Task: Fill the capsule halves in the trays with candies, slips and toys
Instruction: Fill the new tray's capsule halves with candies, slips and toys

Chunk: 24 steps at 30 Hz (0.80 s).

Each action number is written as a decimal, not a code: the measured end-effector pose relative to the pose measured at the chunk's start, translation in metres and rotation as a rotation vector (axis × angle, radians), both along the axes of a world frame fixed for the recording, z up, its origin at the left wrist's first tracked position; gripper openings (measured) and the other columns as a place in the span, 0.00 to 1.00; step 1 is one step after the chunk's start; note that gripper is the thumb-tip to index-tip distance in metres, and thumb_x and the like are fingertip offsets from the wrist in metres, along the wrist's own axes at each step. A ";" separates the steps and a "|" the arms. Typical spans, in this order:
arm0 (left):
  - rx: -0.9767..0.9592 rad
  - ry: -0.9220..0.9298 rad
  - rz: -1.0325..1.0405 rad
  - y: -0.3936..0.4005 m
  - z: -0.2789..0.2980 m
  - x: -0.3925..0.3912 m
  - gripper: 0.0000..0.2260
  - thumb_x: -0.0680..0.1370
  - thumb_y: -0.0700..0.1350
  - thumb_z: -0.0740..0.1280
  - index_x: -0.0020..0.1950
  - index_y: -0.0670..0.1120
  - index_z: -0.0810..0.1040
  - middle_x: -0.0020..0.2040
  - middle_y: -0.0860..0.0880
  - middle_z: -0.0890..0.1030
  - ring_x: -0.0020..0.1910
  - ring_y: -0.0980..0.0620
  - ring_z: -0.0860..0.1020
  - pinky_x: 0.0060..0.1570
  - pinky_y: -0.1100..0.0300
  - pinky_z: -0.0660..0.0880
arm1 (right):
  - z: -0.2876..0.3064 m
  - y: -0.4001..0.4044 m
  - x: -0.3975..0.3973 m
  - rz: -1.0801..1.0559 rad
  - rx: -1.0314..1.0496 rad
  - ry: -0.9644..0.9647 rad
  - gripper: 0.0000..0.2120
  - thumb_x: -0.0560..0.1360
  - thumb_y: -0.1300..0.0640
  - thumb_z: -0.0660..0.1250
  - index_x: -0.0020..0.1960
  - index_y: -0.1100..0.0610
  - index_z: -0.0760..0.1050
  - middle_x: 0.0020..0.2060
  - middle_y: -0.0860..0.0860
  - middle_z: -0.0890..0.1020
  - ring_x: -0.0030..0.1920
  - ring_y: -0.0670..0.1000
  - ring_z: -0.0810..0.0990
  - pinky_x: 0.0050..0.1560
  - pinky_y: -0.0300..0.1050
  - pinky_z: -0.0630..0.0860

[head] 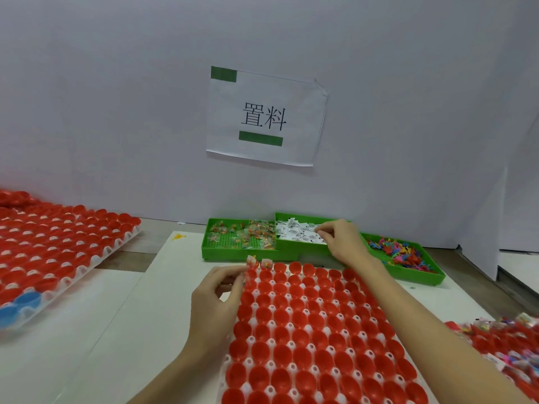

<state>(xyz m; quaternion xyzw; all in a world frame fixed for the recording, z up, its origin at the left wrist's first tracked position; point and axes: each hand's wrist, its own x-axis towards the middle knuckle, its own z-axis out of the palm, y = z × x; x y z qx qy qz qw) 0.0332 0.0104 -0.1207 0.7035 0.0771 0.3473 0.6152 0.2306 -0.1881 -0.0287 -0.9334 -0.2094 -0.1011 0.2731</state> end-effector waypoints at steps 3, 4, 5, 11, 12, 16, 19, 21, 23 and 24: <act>-0.041 0.003 0.008 0.002 0.000 0.002 0.13 0.80 0.40 0.70 0.51 0.59 0.86 0.48 0.56 0.85 0.48 0.56 0.82 0.49 0.61 0.80 | 0.002 0.016 0.025 -0.041 -0.103 0.102 0.11 0.80 0.58 0.70 0.58 0.63 0.84 0.58 0.58 0.85 0.56 0.54 0.83 0.57 0.44 0.75; -0.053 0.009 0.002 0.002 0.000 0.002 0.13 0.80 0.39 0.70 0.51 0.59 0.86 0.48 0.56 0.85 0.48 0.55 0.82 0.49 0.60 0.80 | 0.001 0.020 0.031 -0.053 -0.135 0.129 0.12 0.79 0.57 0.71 0.57 0.65 0.84 0.58 0.60 0.85 0.56 0.56 0.84 0.58 0.46 0.77; -0.056 0.014 -0.006 0.002 0.000 0.002 0.13 0.80 0.39 0.70 0.50 0.58 0.86 0.48 0.55 0.85 0.49 0.55 0.83 0.49 0.59 0.80 | 0.000 0.023 0.037 -0.067 -0.170 0.149 0.14 0.78 0.56 0.73 0.56 0.67 0.83 0.57 0.61 0.85 0.56 0.58 0.84 0.58 0.48 0.78; -0.040 0.035 -0.044 0.000 0.000 0.003 0.11 0.81 0.41 0.70 0.51 0.58 0.86 0.49 0.57 0.85 0.49 0.57 0.82 0.49 0.63 0.81 | -0.002 0.037 0.046 -0.138 -0.362 0.092 0.11 0.76 0.60 0.73 0.39 0.65 0.79 0.35 0.58 0.83 0.33 0.54 0.78 0.35 0.47 0.75; -0.034 0.037 -0.045 0.000 0.000 0.004 0.11 0.81 0.41 0.70 0.50 0.58 0.86 0.49 0.57 0.85 0.50 0.58 0.82 0.49 0.64 0.80 | -0.001 0.038 0.046 -0.137 -0.392 0.064 0.14 0.76 0.63 0.71 0.33 0.61 0.72 0.29 0.55 0.76 0.29 0.52 0.71 0.29 0.44 0.69; -0.010 0.023 -0.043 0.000 0.001 0.003 0.12 0.80 0.40 0.70 0.51 0.58 0.86 0.48 0.57 0.85 0.50 0.57 0.82 0.49 0.67 0.79 | 0.001 0.041 0.038 -0.107 -0.467 -0.035 0.20 0.74 0.70 0.64 0.31 0.57 0.59 0.27 0.51 0.66 0.28 0.50 0.65 0.27 0.43 0.60; 0.002 0.013 -0.043 -0.001 0.001 0.002 0.12 0.80 0.41 0.71 0.50 0.59 0.86 0.49 0.58 0.85 0.50 0.58 0.82 0.49 0.67 0.79 | -0.004 0.038 0.034 -0.154 -0.441 -0.081 0.20 0.77 0.71 0.63 0.31 0.57 0.61 0.28 0.51 0.67 0.35 0.54 0.72 0.35 0.45 0.68; 0.000 0.016 -0.045 -0.001 0.001 0.002 0.12 0.80 0.42 0.71 0.51 0.60 0.86 0.49 0.57 0.85 0.50 0.57 0.82 0.48 0.64 0.80 | -0.004 0.035 0.031 -0.179 -0.360 -0.086 0.16 0.78 0.66 0.68 0.33 0.60 0.70 0.29 0.52 0.73 0.36 0.54 0.77 0.36 0.45 0.72; 0.004 0.012 -0.043 -0.002 0.000 0.002 0.12 0.80 0.41 0.71 0.51 0.60 0.86 0.50 0.57 0.85 0.50 0.57 0.82 0.48 0.64 0.79 | -0.002 0.031 0.030 -0.176 -0.276 -0.051 0.12 0.78 0.58 0.72 0.40 0.64 0.81 0.35 0.55 0.83 0.35 0.52 0.79 0.39 0.44 0.75; 0.010 0.005 -0.038 -0.001 0.000 0.002 0.13 0.80 0.40 0.71 0.51 0.60 0.86 0.50 0.57 0.85 0.50 0.57 0.82 0.49 0.65 0.79 | -0.002 0.029 0.029 -0.162 -0.244 -0.031 0.13 0.78 0.55 0.72 0.42 0.65 0.83 0.37 0.56 0.85 0.33 0.50 0.79 0.40 0.43 0.74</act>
